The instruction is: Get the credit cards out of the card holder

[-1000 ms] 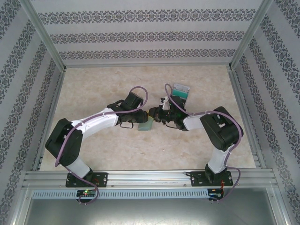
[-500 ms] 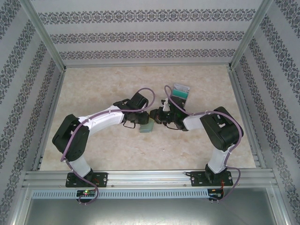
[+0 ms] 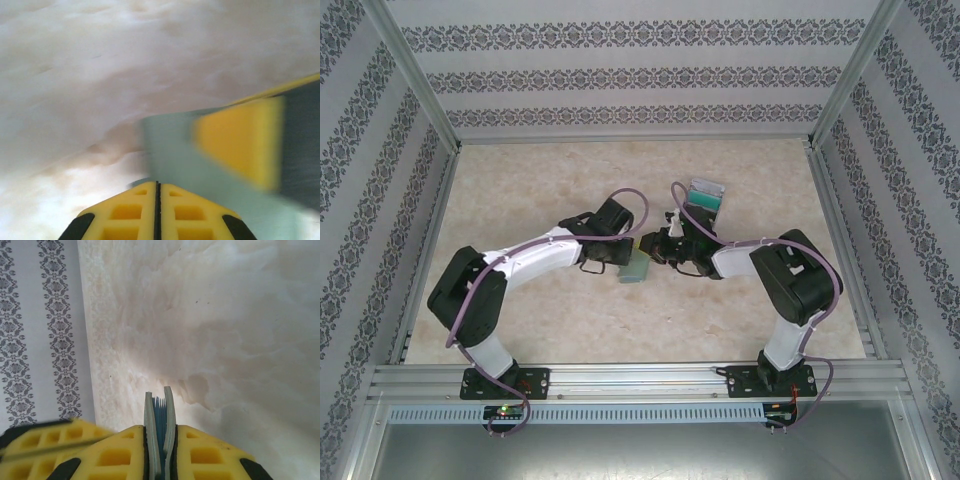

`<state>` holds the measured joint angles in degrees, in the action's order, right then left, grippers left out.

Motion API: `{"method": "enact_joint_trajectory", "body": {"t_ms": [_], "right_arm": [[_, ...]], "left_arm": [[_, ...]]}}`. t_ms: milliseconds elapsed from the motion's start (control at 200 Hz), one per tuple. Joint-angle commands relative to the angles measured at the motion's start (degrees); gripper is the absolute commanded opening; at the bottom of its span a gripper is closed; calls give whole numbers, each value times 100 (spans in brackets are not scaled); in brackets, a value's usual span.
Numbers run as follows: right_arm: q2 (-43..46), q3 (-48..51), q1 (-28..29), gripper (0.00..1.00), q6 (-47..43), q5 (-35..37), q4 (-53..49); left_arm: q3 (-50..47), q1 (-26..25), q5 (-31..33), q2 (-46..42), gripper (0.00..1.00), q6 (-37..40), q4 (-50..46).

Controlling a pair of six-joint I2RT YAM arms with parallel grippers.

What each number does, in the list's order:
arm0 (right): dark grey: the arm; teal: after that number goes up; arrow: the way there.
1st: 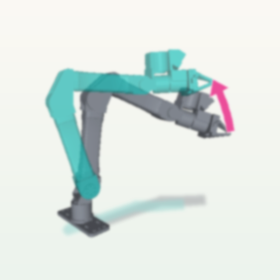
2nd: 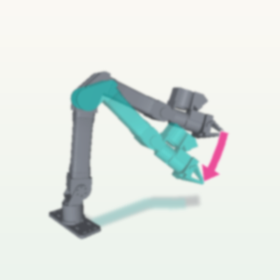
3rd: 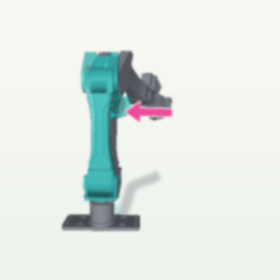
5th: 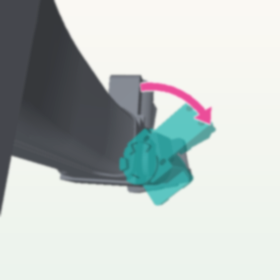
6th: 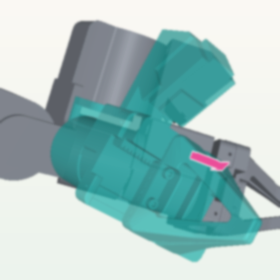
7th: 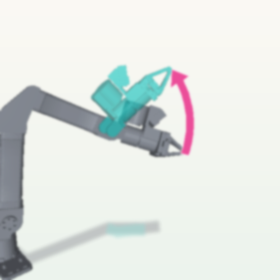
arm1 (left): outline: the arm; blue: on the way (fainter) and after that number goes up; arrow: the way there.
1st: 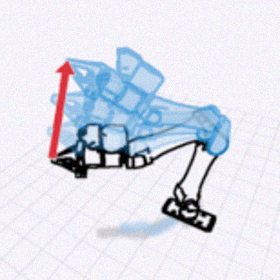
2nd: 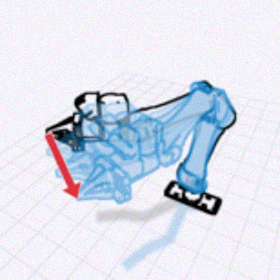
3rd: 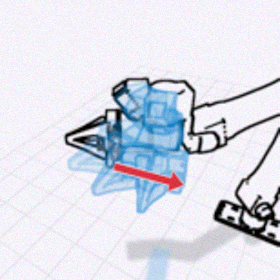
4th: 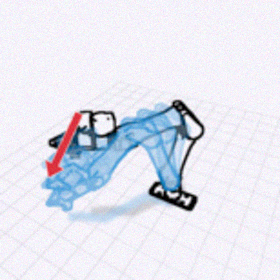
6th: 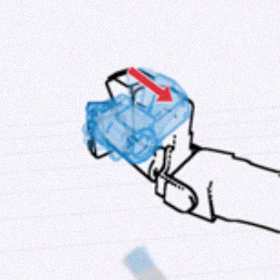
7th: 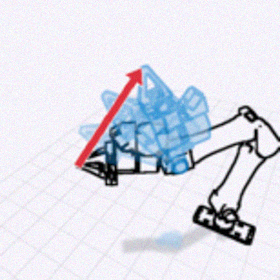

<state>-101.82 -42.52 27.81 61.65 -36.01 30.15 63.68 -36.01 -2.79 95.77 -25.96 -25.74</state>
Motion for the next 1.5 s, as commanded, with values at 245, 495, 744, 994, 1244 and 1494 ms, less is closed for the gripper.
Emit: {"method": "enact_joint_trajectory", "body": {"t_ms": [245, 495, 744, 994, 1244, 1494], "right_arm": [[233, 12, -178, 0, -240, -62, -18], [68, -105, -117, 7, -306, -99, -40], [30, -132, -83, 9, -341, -86, -89], [39, -151, -66, 9, -333, -73, -112], [57, -164, -20, 9, -339, -55, -141], [-48, -195, -4, 29, -404, -85, -215]], "left_arm": [[-239, 517, -14, -521, 0, -237, -413], [-197, 524, -382, -670, 5, -355, -282], [-336, 520, -1154, -534, 52, -629, 203], [-273, 523, -1560, -15, 49, -586, 359], [-82, 518, -1414, 236, 23, -510, 295], [-75, 523, -1190, -48, 0, -346, 86]]}}
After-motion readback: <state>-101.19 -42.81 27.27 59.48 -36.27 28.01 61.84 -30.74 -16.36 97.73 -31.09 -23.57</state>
